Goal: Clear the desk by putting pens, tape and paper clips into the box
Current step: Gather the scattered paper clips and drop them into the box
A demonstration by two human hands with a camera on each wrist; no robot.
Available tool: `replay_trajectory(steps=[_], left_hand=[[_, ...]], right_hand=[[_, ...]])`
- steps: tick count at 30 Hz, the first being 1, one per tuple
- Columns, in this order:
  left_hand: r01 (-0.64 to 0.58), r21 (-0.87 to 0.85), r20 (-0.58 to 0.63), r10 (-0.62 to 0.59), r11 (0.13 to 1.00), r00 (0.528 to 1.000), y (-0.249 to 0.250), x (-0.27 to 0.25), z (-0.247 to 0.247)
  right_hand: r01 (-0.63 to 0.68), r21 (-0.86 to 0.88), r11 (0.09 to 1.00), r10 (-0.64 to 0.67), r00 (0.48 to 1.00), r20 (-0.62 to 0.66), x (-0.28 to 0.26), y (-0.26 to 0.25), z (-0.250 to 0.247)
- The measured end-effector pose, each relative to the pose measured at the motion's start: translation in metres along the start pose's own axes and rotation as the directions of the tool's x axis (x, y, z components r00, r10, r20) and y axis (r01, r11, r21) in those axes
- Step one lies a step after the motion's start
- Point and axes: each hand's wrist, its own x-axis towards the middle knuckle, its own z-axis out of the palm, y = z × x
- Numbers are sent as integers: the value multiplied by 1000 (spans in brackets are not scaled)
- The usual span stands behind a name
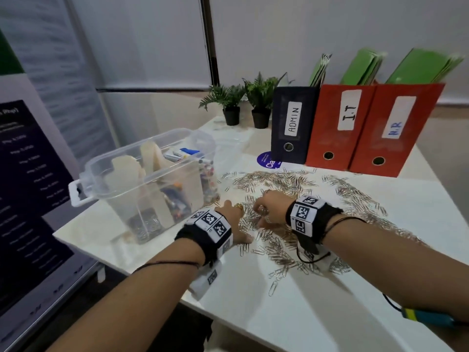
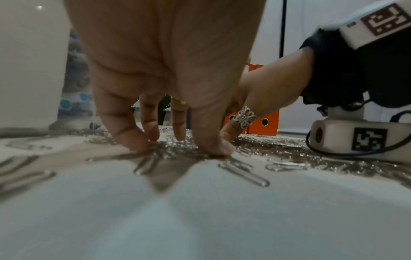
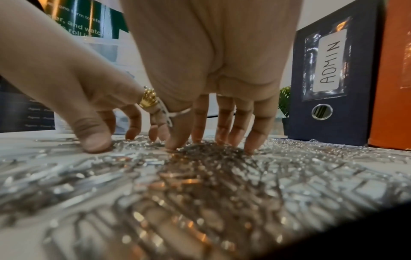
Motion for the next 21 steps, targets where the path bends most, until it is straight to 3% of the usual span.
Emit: replay_trajectory(steps=[4, 14, 17, 21], left_hand=[[-21, -122, 9, 22, 992, 1000, 6, 10, 0], [-132, -75, -64, 127, 988, 990, 7, 15, -3], [-134, -76, -104, 126, 988, 987, 4, 16, -7], [-107, -96, -126, 95, 990, 988, -4, 14, -12]], right_hand=[[17, 22, 1000, -16, 1000, -22, 6, -1, 4], [17, 56, 998, -16, 1000, -14, 15, -17, 5], [64, 63, 996, -59, 995, -86, 14, -20, 5], [-18, 118, 993, 23, 999, -43, 16, -22, 0]])
